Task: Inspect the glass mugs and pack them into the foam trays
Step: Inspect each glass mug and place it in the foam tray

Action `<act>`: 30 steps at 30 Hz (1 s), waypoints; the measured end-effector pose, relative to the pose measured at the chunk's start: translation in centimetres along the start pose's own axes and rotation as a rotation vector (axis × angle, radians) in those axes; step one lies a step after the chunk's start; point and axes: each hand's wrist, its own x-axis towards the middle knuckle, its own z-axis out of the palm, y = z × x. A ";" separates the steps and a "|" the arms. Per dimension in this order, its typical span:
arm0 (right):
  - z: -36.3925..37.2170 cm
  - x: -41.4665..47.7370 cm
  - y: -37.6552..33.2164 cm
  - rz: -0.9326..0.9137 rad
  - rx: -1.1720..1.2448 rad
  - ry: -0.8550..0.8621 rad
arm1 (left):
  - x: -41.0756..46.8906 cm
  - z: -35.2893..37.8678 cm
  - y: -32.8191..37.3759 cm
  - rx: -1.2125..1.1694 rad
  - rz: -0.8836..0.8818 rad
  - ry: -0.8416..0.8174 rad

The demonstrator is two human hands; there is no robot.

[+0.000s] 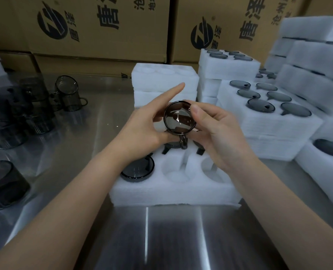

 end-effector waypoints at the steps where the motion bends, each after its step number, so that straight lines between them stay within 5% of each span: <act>1: 0.0 0.0 0.0 -0.005 -0.033 0.033 | -0.1 0.1 0.1 0.049 0.026 -0.022; 5: 0.3 -0.1 0.2 -0.026 -0.087 0.081 | -0.1 0.2 0.3 0.154 0.132 -0.047; 10: 0.1 0.3 0.3 -0.078 0.002 0.103 | 0.0 0.0 0.0 0.025 0.100 0.150; 17: 1.2 -0.3 1.6 -0.233 -0.590 0.064 | 0.0 -0.1 0.1 0.047 0.003 0.278; 30: 0.9 -0.6 0.7 -0.238 -0.409 -0.079 | -0.1 0.0 0.3 0.036 0.120 0.249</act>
